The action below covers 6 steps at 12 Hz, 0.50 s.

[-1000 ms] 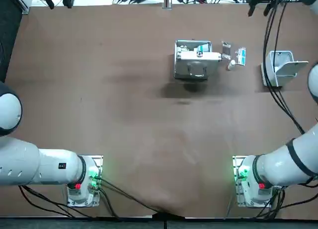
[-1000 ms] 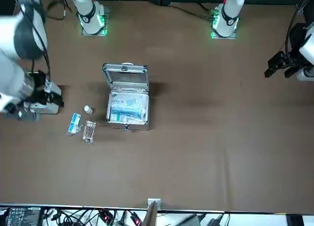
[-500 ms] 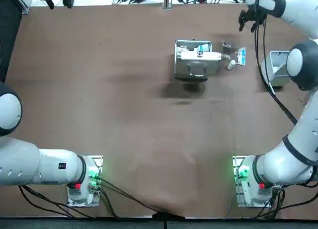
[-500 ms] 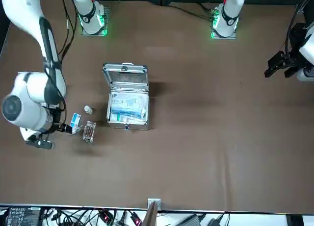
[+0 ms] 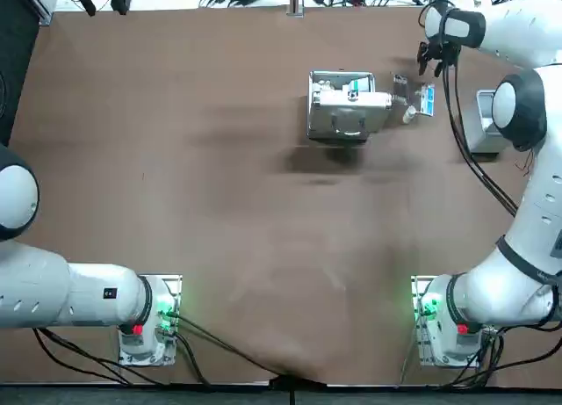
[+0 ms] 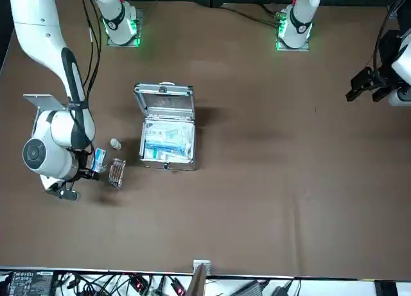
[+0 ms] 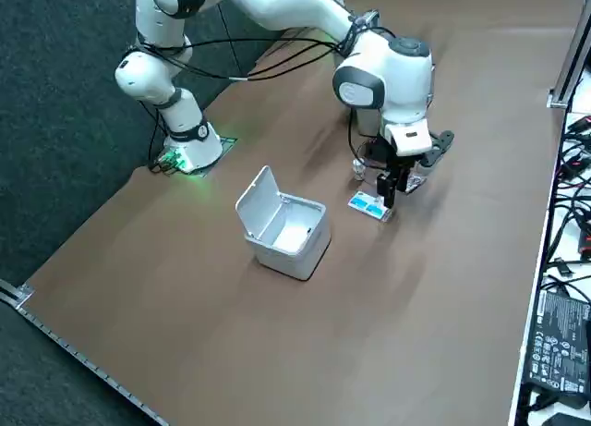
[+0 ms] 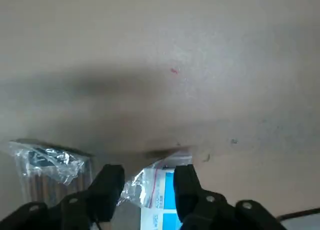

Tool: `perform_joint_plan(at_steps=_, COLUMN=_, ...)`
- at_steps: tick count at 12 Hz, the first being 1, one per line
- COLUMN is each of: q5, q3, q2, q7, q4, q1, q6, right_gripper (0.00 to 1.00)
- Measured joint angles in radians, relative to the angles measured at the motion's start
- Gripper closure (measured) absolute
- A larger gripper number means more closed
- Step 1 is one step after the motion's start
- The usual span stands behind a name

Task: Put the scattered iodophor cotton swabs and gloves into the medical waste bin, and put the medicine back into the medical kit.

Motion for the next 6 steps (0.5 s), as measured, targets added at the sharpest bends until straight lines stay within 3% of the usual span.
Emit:
perform_joint_plan(at_steps=2, q5=0.0, q3=0.0, q2=0.005, q7=0.001, q4=-0.006, q1=-0.001, q6=0.007, right_gripper=0.38)
perform_joint_plan(at_steps=3, q5=0.0, q3=0.0, q2=0.005, q7=0.001, q4=-0.007, q1=-0.001, q6=0.008, right_gripper=0.49)
perform_joint_plan(at_steps=5, q5=0.0, q3=0.0, q2=0.004, q7=0.001, q4=-0.007, q1=-0.003, q6=0.008, right_gripper=0.55)
perform_joint_plan(at_steps=6, q5=0.0, q3=0.0, q2=0.004, q7=0.001, q4=-0.007, q1=-0.003, q6=0.008, right_gripper=0.67)
